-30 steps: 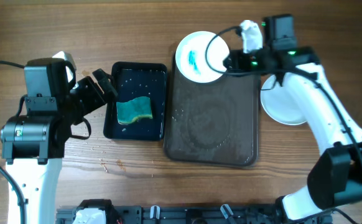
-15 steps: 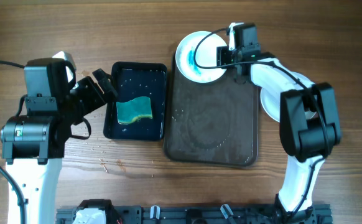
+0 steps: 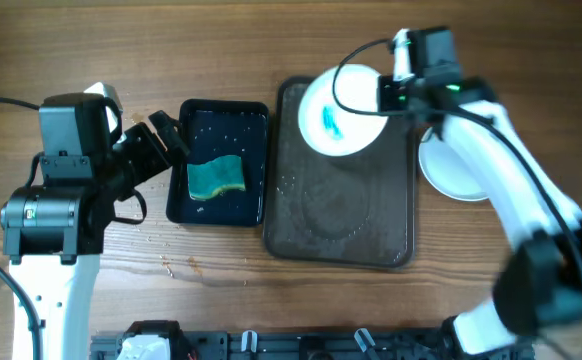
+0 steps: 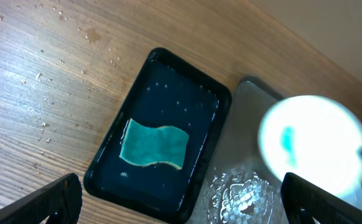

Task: Clean dirty plates on tray and stack at the side
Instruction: 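Grasp the top plate with the right gripper and drag it onto the tray center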

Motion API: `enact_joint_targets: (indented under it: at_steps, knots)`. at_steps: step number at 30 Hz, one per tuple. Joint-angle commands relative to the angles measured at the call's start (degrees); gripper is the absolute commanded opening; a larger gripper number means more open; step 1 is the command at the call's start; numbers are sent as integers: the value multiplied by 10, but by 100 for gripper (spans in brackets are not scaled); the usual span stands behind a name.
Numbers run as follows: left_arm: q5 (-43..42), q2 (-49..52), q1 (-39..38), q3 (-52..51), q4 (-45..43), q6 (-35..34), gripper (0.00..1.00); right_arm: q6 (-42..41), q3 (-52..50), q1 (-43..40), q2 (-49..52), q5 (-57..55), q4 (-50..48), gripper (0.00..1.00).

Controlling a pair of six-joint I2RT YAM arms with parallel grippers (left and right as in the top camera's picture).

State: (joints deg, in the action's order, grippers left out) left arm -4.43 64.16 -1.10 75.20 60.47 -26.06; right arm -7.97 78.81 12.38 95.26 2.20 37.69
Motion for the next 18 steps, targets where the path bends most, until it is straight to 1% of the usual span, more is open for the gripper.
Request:
enact_joint_targets:
  at_steps: [1,3,6,7,8,11,13,15,16,17,18]
  knots:
    - [-7,-1,3,9,1,-1,100,-51,2,0,-66,17,96,4]
    - [-7,-1,3,9,1,-1,100,-60,-5,0,-61,24,125,4]
    - [-7,-1,3,9,1,-1,100,-105,-68,1,-46,66,121,4]
    - [-7,-1,3,9,1,-1,100,-133,-93,1,-41,69,114,5]
    - [-7,-1,3,9,1,-1,100,-179,-127,2,-36,74,98,4]
    - [-7,-1,3,9,1,-1,100,-249,-228,10,-22,122,7,4]
    - [-7,-1,3,9,1,-1,100,-280,-295,13,-15,144,-65,4]
    - [-7,-1,3,9,1,-1,100,-307,-333,12,-15,142,-110,4]
    - [-7,-1,3,9,1,-1,100,-309,-341,13,-15,141,-120,11]
    - [-7,-1,3,9,0,-1,100,-292,-341,12,-15,142,-122,21]
    - [-7,-1,3,9,0,-1,100,-268,-336,12,-19,141,-120,25]
